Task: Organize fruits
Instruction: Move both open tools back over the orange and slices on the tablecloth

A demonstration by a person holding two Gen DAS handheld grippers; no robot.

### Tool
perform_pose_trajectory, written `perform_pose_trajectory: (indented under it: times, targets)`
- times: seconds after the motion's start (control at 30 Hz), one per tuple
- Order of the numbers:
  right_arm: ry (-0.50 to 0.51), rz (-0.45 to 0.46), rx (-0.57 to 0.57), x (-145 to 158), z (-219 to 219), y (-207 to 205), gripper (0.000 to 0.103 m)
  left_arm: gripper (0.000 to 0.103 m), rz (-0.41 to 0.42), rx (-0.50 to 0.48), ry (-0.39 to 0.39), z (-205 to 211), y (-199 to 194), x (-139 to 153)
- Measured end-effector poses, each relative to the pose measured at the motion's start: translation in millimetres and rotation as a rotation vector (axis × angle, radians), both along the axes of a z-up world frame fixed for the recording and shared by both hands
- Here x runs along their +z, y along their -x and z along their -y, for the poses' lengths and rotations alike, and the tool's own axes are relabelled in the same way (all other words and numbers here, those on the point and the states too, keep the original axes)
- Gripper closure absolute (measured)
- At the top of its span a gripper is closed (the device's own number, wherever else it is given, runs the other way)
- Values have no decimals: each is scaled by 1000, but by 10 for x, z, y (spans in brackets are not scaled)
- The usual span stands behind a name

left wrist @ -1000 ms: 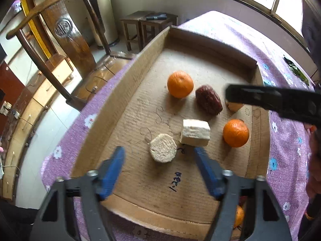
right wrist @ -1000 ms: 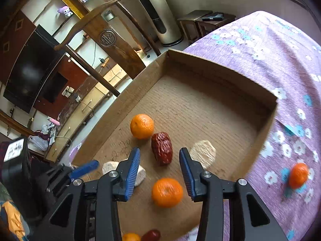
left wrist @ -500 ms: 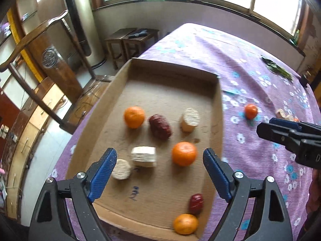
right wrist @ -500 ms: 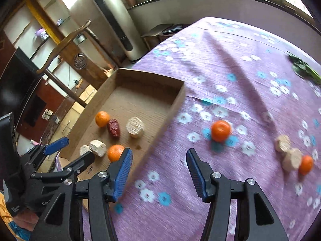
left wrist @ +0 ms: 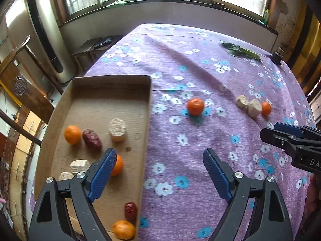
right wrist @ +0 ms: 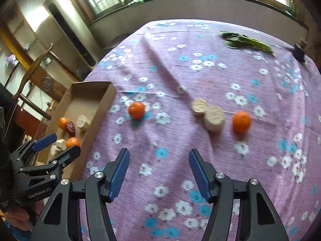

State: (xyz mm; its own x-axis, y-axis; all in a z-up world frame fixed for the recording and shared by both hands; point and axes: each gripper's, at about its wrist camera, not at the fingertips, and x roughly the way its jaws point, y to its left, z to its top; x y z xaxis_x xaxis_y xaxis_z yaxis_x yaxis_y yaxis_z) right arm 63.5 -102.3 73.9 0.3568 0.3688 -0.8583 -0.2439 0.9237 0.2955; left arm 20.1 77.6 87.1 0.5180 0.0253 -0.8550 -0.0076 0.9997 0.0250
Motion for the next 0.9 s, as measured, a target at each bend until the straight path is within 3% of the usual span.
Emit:
perform_pose_trajectory:
  times: [0.53,0.9]
  targets:
    - [25,-48,-81,-175,623,56,30,16,-59,-58,43,392,-207,-178]
    - [2,-49,-64,-243,675,-64,30,16,-59,-52,88,383,-737,-312]
